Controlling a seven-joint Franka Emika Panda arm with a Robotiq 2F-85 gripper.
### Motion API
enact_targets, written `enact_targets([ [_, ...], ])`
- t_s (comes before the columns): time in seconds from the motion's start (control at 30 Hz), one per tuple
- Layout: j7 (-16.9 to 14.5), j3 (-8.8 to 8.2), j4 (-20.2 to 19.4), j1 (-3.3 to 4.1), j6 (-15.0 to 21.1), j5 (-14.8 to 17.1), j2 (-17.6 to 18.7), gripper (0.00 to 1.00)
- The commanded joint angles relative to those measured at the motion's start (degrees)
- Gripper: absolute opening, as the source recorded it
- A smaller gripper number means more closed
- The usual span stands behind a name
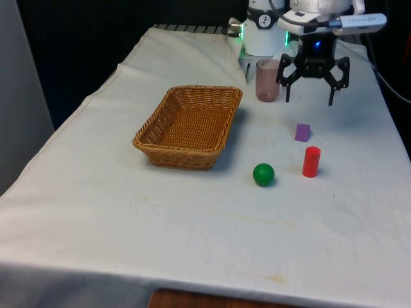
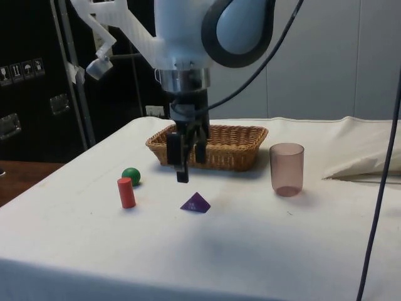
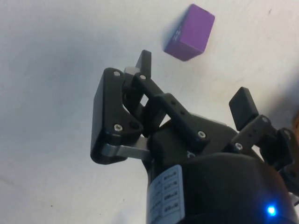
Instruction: Pick up the triangular block and place it into the basket.
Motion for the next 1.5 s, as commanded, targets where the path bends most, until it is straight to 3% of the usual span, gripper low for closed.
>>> enact_targets([
  [0.0, 0.6, -0.23, -0.2, 0.17, 1.3, -0.5, 0.3, 1.00],
  [0.6, -2.4, 0.06, -0.5, -0.06, 5.7, -0.1, 3.9, 1.00],
  [1.07, -3.0, 0.00, -0.4, -0.06, 8.7, 0.0, 6.4, 1.00],
  [1.47, -2.5, -0.11, -0.2, 0.00, 8.7, -0.1, 7.3, 1.00],
])
